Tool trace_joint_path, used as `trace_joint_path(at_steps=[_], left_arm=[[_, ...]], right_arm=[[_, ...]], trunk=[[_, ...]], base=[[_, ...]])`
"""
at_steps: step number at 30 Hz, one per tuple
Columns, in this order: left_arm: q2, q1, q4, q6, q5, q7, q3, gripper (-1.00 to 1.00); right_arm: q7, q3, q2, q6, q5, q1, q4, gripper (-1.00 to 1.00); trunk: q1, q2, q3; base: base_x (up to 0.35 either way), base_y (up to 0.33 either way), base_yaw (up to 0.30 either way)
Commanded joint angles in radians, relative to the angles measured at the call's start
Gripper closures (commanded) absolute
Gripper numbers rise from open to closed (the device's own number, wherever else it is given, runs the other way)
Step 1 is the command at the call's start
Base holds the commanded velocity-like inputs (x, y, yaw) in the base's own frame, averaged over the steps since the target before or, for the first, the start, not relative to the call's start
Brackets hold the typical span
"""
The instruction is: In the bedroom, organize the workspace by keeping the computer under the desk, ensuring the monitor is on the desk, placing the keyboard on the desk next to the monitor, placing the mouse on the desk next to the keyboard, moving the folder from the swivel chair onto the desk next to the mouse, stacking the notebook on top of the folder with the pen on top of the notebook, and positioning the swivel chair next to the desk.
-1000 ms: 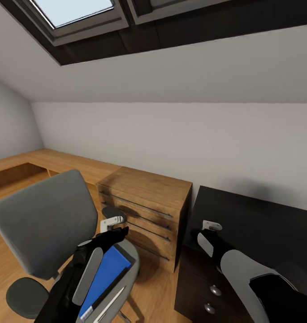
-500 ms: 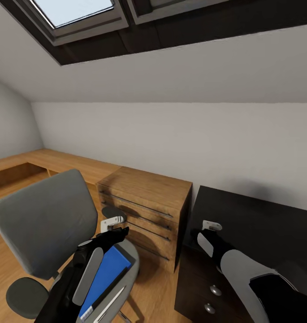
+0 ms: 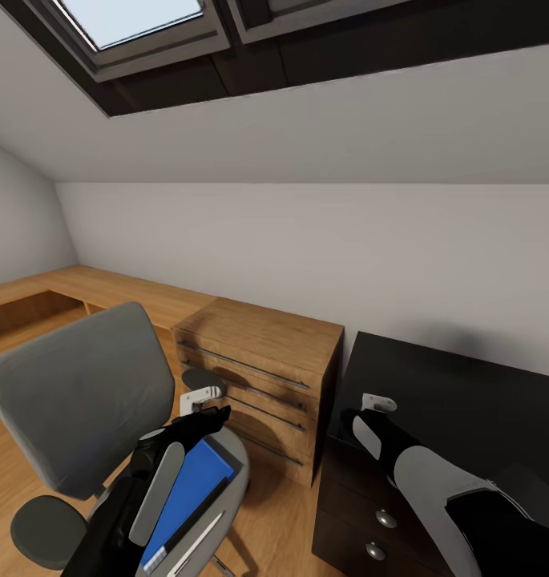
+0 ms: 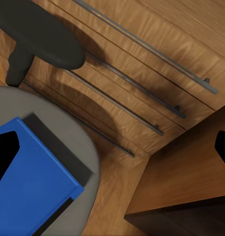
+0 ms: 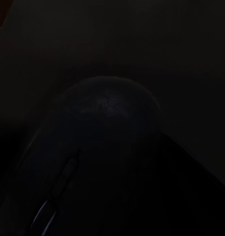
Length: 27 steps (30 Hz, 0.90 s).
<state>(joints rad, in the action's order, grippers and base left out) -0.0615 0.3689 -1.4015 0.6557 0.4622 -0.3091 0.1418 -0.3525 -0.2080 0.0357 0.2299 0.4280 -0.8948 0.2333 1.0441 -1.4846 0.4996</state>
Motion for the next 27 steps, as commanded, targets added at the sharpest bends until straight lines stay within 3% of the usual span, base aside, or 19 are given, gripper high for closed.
trace_joint_path(at_steps=[1,27], left_arm=[[0.000,0.001,-0.001,0.003,0.010,-0.009,0.001,-1.00],[0.003,0.001,0.000,0.002,0.010,-0.010,0.001,-1.00]], right_arm=[[-0.005,-0.007,0.000,0.008,0.021,0.000,-0.005,1.00],[-0.005,-0.007,0.000,0.005,0.021,0.000,-0.003,1.00]], trunk=[[0.000,0.000,0.001],[-0.004,0.007,-0.002]], base=[[0.000,0.000,0.000],[0.000,0.000,0.000]])
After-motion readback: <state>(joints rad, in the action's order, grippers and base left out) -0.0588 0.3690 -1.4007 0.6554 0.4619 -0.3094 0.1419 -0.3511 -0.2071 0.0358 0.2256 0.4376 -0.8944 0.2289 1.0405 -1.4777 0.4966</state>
